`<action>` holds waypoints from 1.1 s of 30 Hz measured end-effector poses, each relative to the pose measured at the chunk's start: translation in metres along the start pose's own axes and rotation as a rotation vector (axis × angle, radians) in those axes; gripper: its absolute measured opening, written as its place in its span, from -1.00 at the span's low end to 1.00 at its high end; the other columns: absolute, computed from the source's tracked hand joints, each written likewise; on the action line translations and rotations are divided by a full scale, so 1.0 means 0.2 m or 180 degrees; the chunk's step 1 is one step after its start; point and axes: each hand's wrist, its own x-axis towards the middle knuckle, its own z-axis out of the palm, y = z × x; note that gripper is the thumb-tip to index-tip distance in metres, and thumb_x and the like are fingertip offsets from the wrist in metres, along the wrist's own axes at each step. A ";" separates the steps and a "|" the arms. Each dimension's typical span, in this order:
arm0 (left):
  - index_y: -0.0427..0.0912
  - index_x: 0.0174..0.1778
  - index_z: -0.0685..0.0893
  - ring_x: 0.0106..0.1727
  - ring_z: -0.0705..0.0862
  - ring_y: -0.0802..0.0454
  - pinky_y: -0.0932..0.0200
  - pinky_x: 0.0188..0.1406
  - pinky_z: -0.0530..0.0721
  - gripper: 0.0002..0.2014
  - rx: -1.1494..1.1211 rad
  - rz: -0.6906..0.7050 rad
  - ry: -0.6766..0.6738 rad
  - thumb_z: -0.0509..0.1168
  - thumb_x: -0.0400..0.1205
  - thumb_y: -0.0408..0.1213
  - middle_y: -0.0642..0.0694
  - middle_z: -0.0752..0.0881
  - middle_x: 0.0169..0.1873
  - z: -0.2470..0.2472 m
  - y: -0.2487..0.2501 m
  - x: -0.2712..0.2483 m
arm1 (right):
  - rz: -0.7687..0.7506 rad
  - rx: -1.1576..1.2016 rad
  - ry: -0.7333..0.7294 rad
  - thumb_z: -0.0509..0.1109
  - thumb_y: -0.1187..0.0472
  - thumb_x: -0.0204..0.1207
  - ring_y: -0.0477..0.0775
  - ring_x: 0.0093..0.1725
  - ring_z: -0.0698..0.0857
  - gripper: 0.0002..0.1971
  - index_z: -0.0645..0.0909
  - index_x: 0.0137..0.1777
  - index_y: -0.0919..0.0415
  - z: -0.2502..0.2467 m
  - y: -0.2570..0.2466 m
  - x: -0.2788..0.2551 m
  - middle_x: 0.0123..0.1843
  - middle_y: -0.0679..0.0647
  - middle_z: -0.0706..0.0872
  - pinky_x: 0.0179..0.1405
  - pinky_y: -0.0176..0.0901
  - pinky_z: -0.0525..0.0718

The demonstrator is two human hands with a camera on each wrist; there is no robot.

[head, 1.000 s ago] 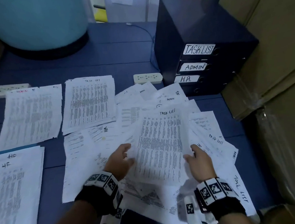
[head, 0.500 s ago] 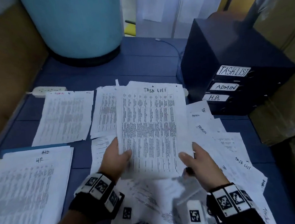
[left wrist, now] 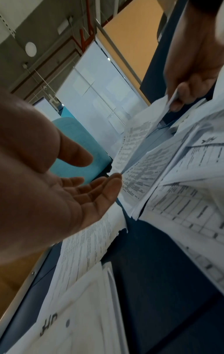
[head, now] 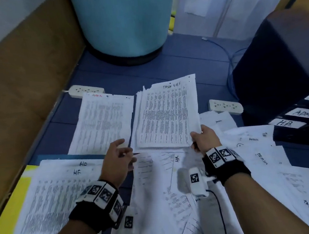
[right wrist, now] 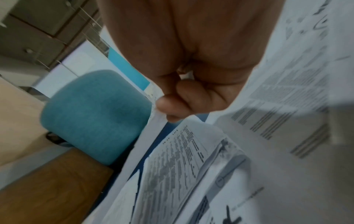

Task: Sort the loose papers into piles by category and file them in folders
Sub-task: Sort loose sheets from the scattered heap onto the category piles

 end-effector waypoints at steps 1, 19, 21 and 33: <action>-0.07 0.31 0.44 -0.14 0.72 -0.08 -0.06 -0.07 0.72 -0.67 0.0044 -0.0032 -0.0029 0.20 0.68 -0.49 -0.18 0.68 0.05 -0.01 -0.01 0.02 | 0.0067 -0.0088 0.0023 0.26 0.33 0.64 -0.03 -0.69 0.54 -0.91 0.58 0.05 0.30 0.04 -0.01 0.07 -0.42 0.17 0.60 -0.74 -0.34 0.44; -0.05 0.20 0.59 0.05 0.63 -0.01 0.05 0.09 0.62 -0.74 0.1359 0.0127 -0.1228 0.31 0.62 -0.38 -0.07 0.65 0.14 0.44 -0.14 -0.10 | 0.0264 -0.1044 0.0105 0.40 0.01 0.58 0.13 0.07 0.67 -0.77 0.61 0.07 0.16 -0.39 0.51 -0.27 0.07 0.03 0.71 -0.03 -0.19 0.45; -0.09 0.35 0.55 0.15 0.62 -0.03 0.10 0.20 0.57 -0.63 0.1721 0.0125 -0.1355 0.33 0.61 -0.34 -0.10 0.60 0.28 0.53 -0.16 -0.16 | 0.0377 -0.1402 0.0146 0.42 0.02 0.55 0.19 0.17 0.64 -0.69 0.67 0.20 0.19 -0.45 0.65 -0.37 0.18 0.07 0.69 0.00 -0.17 0.48; -0.38 0.27 0.57 0.26 0.57 -0.25 0.10 0.12 0.44 -0.69 0.3103 0.0881 -0.1078 0.25 0.62 -0.37 -0.33 0.64 0.24 0.86 -0.26 -0.36 | 0.0275 -0.1218 -0.0262 0.44 0.06 0.56 0.14 0.43 0.55 -0.54 0.60 0.41 0.23 -0.57 0.94 -0.68 0.47 0.15 0.58 0.40 -0.10 0.46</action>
